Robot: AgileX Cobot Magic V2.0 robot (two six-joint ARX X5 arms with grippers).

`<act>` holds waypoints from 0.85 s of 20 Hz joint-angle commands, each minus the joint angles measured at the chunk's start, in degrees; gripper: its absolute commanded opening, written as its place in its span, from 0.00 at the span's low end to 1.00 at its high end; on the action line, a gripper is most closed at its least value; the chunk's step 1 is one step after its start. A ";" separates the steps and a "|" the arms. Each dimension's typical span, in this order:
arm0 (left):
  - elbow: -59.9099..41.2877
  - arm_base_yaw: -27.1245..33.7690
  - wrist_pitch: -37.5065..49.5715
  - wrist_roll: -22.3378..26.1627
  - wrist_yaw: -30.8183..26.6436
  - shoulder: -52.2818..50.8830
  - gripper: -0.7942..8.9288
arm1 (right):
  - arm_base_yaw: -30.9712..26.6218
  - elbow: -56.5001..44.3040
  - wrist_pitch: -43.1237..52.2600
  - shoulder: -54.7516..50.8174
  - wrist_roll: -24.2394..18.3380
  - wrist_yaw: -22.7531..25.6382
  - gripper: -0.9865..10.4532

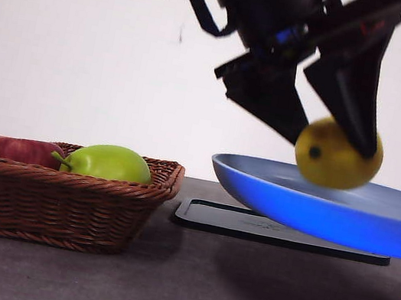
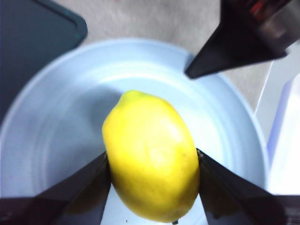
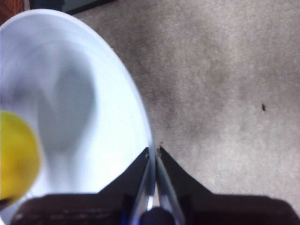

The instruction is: Take the lemon from the basket,put the lemon in the plate,hand out the plate

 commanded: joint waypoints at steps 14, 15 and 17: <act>0.94 -0.44 -0.44 -0.83 0.02 0.74 0.48 | 0.11 0.83 0.20 0.37 2.08 -0.46 0.09; 0.94 -0.15 -1.09 -0.94 0.11 0.00 0.48 | 0.11 0.83 0.20 0.39 2.32 -0.44 0.09; 0.94 0.37 -3.43 -0.92 -0.20 -2.32 0.48 | 0.09 0.92 0.26 0.72 2.56 -0.20 0.09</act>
